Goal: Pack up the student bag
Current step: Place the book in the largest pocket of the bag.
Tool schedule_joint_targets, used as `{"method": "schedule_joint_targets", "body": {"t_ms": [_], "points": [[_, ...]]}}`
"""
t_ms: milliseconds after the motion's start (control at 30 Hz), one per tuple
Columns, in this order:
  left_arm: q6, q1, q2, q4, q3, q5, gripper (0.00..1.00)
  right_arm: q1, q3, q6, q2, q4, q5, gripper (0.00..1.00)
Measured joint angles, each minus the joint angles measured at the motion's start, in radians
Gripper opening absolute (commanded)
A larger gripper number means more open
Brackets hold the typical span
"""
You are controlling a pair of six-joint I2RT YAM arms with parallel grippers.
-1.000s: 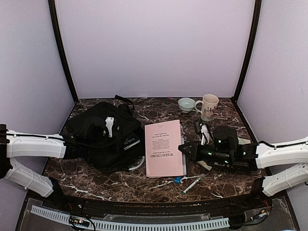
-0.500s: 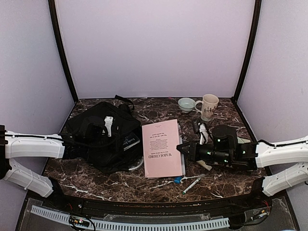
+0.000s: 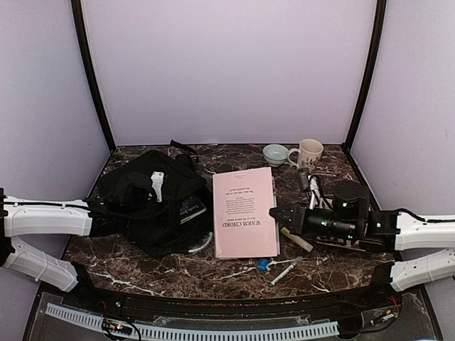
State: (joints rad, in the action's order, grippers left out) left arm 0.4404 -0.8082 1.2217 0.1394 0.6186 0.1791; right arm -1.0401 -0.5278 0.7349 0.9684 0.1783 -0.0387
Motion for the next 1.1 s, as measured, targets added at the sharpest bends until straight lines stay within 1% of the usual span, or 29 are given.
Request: {"method": "schedule_joint_targets", "body": {"t_ms": [233,467,767,1100], "points": [[0.000,0.000,-0.020,-0.002,-0.008,0.003,0.00,0.000,0.055,0.021,-0.084,0.002,0.071,0.00],[-0.001,0.000,-0.035,-0.008,-0.008,0.001,0.00,0.000,0.120,0.059,-0.069,0.056,0.146,0.00],[-0.001,0.000,-0.043,-0.009,-0.011,-0.014,0.00,-0.001,0.134,0.103,0.113,0.220,0.230,0.00],[0.001,0.000,-0.050,-0.015,-0.012,-0.064,0.00,-0.001,0.095,0.143,0.344,0.349,0.253,0.00]]}}
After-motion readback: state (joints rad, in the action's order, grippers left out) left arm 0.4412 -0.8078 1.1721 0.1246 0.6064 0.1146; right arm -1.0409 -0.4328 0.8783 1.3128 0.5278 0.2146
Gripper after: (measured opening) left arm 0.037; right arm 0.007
